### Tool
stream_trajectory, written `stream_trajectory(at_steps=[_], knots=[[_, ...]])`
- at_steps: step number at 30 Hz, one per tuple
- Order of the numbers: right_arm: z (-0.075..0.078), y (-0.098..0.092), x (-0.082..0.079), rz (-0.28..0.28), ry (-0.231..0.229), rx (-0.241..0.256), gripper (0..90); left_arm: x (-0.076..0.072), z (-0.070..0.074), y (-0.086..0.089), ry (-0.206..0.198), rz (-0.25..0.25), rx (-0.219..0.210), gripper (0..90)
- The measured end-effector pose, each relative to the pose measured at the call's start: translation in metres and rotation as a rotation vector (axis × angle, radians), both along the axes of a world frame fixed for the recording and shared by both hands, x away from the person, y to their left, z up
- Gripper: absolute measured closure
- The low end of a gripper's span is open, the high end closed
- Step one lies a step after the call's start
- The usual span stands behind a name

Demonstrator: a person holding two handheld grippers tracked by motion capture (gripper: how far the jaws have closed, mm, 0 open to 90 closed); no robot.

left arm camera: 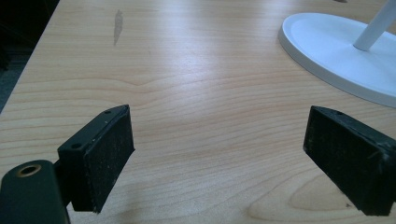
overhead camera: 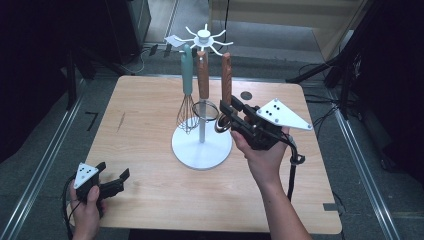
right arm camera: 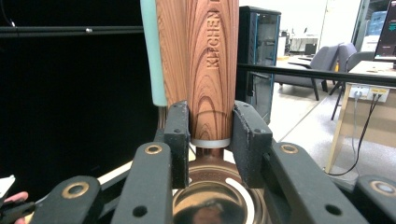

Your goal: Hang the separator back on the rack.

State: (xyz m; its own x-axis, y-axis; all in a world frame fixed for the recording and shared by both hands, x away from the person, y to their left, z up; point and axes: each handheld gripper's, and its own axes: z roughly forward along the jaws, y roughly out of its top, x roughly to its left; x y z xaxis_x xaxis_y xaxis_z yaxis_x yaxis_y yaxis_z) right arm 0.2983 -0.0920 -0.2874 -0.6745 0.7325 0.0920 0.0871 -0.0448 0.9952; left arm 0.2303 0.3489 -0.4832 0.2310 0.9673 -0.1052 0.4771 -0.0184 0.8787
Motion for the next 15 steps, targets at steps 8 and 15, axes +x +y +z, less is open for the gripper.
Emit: stream_trajectory(at_steps=[8, 15], knots=[[0.004, 0.004, 0.005, -0.018, 0.011, -0.007, 71.1, -0.002, 0.0, 0.001, -0.02, 0.005, -0.015, 8.6], [0.003, 0.008, 0.011, -0.014, 0.03, -0.022, 71.1, -0.002, 0.0, 0.0, -0.011, -0.003, -0.008, 8.6]])
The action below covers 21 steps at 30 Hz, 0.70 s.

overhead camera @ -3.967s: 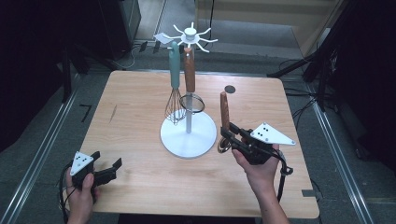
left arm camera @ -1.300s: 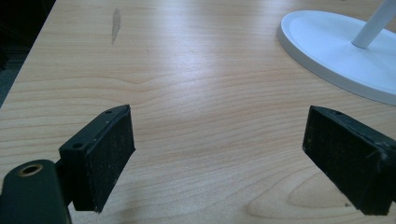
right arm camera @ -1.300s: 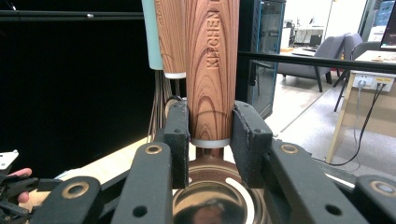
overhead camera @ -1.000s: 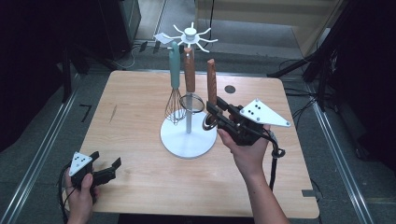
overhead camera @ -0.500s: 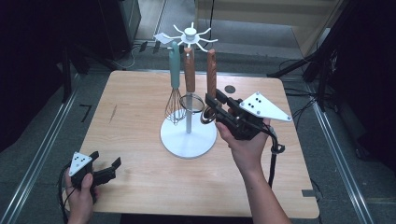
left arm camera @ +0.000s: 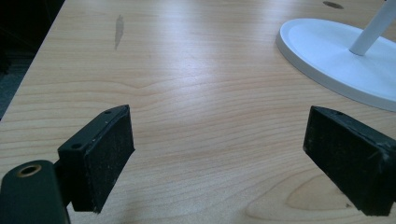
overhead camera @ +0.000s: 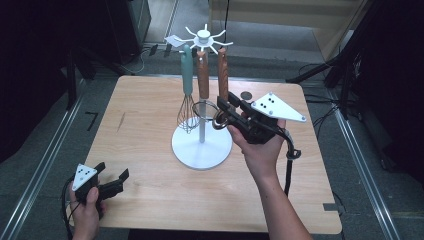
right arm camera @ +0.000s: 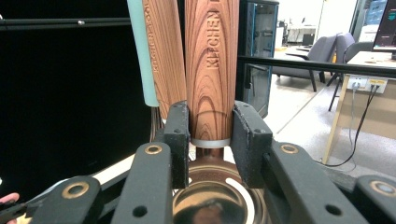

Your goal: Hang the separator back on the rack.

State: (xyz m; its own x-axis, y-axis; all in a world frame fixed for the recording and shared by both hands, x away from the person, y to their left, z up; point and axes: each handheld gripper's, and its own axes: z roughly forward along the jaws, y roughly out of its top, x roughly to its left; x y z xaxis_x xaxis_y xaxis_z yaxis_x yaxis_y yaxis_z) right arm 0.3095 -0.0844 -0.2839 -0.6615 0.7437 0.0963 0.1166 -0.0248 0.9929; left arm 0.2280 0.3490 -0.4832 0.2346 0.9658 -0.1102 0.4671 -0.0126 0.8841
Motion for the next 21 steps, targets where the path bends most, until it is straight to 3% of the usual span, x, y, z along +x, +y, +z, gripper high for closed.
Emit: stream_trajectory(at_steps=[6, 10, 13, 16, 21], knots=[[-0.001, 0.001, 0.002, -0.008, 0.003, -0.022, 71.1, 0.001, 0.0, 0.0, 0.002, -0.01, 0.0, 8.6], [-0.004, -0.001, 0.004, 0.045, 0.01, 0.013, 69.7, 0.001, 0.0, -0.001, 0.004, -0.007, 0.008, 8.5], [-0.007, -0.005, 0.001, 0.053, 0.004, 0.029, 52.5, 0.001, 0.0, -0.001, 0.004, -0.005, 0.006, 7.6], [-0.011, -0.011, -0.004, 0.016, -0.02, 0.013, 38.5, 0.0, 0.0, 0.0, 0.001, -0.006, 0.001, 7.6], [-0.027, -0.021, -0.01, -0.029, -0.009, -0.002, 17.4, 0.001, 0.0, -0.001, 0.004, -0.007, 0.006, 7.5]])
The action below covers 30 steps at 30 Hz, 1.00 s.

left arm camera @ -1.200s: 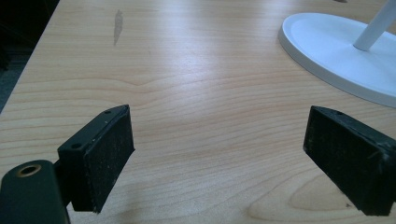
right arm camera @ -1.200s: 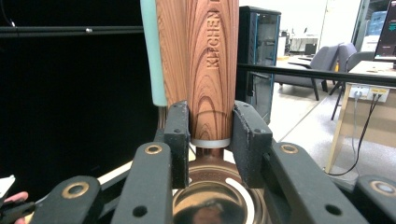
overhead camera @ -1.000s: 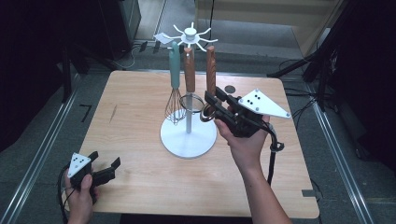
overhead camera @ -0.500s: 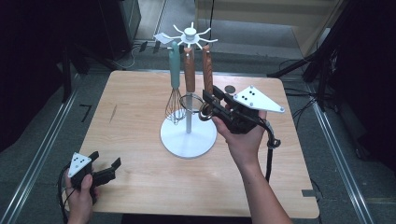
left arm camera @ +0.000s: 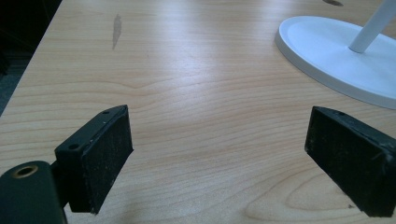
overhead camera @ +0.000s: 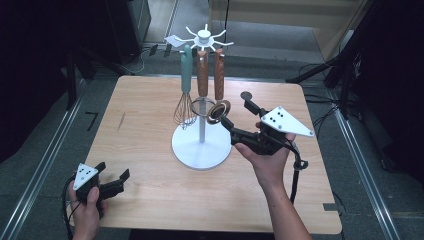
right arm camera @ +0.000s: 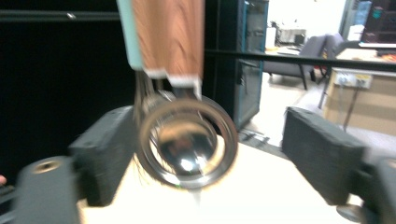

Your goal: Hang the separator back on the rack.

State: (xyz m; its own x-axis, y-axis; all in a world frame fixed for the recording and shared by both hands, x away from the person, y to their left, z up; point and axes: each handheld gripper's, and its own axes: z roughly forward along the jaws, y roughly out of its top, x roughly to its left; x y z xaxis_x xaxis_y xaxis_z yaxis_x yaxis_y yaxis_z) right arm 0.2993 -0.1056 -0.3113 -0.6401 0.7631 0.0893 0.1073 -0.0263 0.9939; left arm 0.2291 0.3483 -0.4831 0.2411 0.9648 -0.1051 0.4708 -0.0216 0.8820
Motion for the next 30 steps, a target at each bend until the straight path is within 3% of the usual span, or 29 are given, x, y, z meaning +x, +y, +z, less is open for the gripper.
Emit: stream_trajectory(at_steps=[5, 8, 15, 24, 30], knots=[[-0.023, -0.008, -0.004, -0.028, 0.043, -0.014, 3.6, 0.0, 0.0, 0.001, 0.002, -0.003, -0.003, 7.5], [-0.037, -0.011, -0.006, -0.04, 0.059, -0.027, 0.0, 0.0, 0.0, 0.0, 0.003, -0.003, -0.003, 7.6], [-0.064, -0.017, -0.012, -0.036, 0.066, -0.062, 0.0, 0.0, 0.0, 0.0, 0.002, -0.004, -0.005, 7.6], [-0.111, -0.03, -0.018, -0.06, 0.133, -0.083, 0.0, 0.0, 0.0, 0.0, 0.002, -0.002, 0.002, 7.5], [-0.13, -0.038, -0.022, -0.068, 0.155, -0.112, 0.0, 0.0, 0.0, 0.0, 0.002, -0.002, 0.003, 7.5]])
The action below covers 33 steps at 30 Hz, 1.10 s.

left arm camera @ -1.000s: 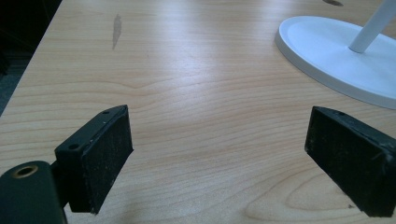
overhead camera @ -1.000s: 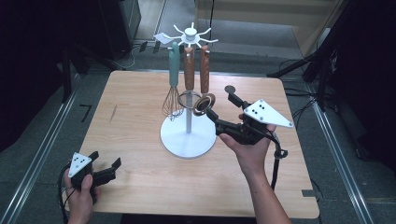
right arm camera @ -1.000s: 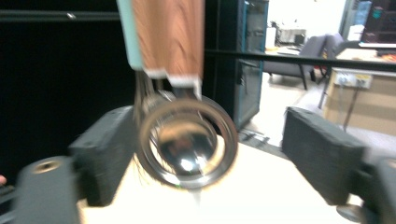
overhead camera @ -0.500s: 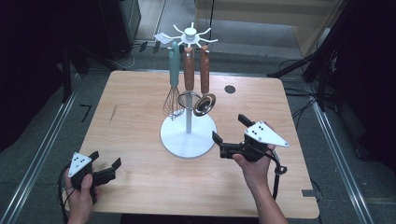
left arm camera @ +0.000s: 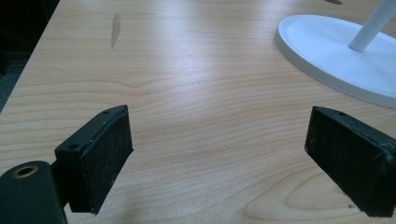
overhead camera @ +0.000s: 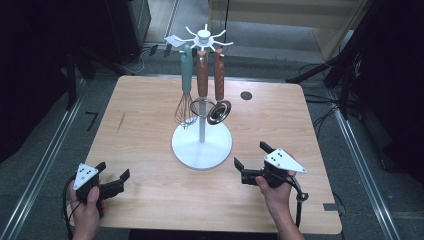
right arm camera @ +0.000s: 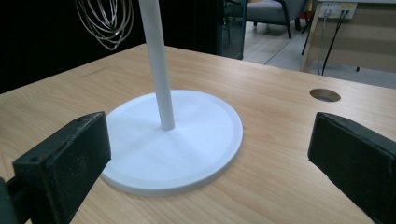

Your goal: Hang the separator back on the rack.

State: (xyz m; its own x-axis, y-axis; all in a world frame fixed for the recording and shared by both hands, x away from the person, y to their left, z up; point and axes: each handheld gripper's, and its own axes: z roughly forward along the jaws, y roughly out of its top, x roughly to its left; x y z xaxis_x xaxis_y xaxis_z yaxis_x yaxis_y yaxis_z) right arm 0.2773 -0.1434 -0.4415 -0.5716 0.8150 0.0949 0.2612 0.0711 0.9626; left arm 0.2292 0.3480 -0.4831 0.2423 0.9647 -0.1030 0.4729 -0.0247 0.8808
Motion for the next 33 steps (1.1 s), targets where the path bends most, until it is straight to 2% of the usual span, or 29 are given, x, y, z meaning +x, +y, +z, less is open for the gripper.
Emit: stream_trajectory(at_steps=[6, 13, 14, 29, 33], knots=[[-0.017, -0.01, -0.003, -0.033, 0.021, -0.009, 0.0, 0.0, 0.0, 0.0, 0.0, -0.003, 0.001, 7.5], [-0.031, -0.029, -0.008, -0.068, 0.046, -0.022, 0.0, 0.0, 0.0, 0.0, 0.001, -0.006, 0.003, 7.5], [-0.033, -0.033, -0.009, -0.074, 0.055, -0.012, 0.0, 0.0, 0.0, 0.0, -0.001, -0.006, 0.004, 7.6], [-0.047, -0.073, -0.017, -0.16, 0.088, -0.026, 0.0, 0.0, 0.0, 0.0, -0.002, -0.006, 0.006, 7.5], [-0.051, -0.081, -0.02, -0.175, 0.093, -0.049, 0.0, 0.0, 0.0, 0.0, -0.002, -0.006, 0.01, 7.5]])
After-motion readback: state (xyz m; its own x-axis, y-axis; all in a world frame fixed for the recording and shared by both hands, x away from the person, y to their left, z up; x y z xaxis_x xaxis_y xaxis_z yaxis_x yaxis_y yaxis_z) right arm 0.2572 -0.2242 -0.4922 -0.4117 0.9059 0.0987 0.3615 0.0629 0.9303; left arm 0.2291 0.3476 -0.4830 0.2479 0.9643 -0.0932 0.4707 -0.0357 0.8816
